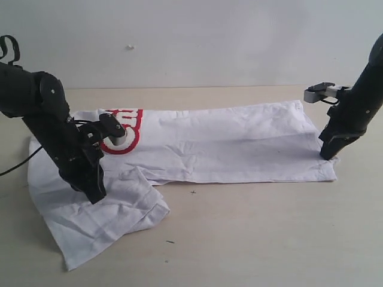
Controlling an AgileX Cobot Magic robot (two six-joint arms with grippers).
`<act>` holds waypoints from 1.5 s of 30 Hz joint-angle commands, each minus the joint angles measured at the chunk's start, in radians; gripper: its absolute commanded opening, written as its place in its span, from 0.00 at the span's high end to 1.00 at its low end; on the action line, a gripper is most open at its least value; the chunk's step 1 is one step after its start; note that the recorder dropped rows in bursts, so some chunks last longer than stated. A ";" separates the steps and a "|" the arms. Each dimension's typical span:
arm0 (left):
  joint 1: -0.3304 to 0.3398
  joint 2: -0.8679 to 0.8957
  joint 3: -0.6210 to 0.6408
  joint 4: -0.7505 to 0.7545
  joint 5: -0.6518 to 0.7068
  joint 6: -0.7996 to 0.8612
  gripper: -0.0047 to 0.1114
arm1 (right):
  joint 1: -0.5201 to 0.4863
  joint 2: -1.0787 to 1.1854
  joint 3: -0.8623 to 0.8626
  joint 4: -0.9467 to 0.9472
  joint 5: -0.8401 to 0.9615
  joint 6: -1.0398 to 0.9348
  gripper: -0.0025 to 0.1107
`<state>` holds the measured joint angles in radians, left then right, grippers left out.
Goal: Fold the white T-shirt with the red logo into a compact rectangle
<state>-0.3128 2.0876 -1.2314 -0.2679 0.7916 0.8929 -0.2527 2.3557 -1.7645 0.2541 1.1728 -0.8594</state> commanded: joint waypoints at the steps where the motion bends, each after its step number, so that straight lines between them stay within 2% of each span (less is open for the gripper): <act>1: 0.000 0.048 0.097 0.135 0.121 -0.016 0.96 | -0.004 0.017 0.012 -0.055 0.048 0.001 0.98; 4: -0.013 0.045 0.136 0.137 0.194 -0.016 0.96 | -0.004 0.010 0.012 -0.055 0.048 0.001 0.98; 11: -0.100 0.000 0.227 0.156 0.182 -0.093 0.96 | -0.004 -0.003 0.012 -0.044 0.048 0.035 0.98; 15: -0.098 -0.039 0.227 0.098 0.189 -0.110 0.96 | -0.004 -0.023 0.021 -0.004 0.048 0.038 0.98; 19: -0.061 -0.067 0.227 0.114 0.194 -0.183 0.96 | -0.004 -0.050 0.072 -0.001 0.048 0.030 0.98; 22: -0.028 -0.126 0.227 0.065 0.103 -0.161 0.96 | -0.004 -0.061 0.107 -0.001 0.048 0.021 0.98; 27: 0.023 -0.284 0.227 -0.235 0.010 0.143 0.96 | -0.004 -0.090 0.117 0.006 0.048 0.021 0.98; 30: 0.057 -0.347 0.227 -0.316 -0.054 0.209 0.96 | -0.004 -0.131 0.117 0.044 0.048 0.016 0.98; 33: 0.097 -0.372 0.227 -0.318 -0.174 0.154 0.96 | -0.004 -0.181 0.117 0.114 0.033 -0.001 0.98; 38: 0.169 -0.350 0.229 -0.321 -0.421 -0.044 0.96 | 0.030 -0.216 0.122 0.222 0.025 -0.014 0.98; 45: 0.227 -0.211 0.229 -0.321 -0.579 -0.095 0.96 | 0.149 -0.167 0.199 0.042 -0.100 -0.028 0.98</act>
<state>-0.1014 1.8257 -1.0046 -0.5788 0.2664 0.8163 -0.1346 2.1754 -1.5902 0.3722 1.1207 -0.8779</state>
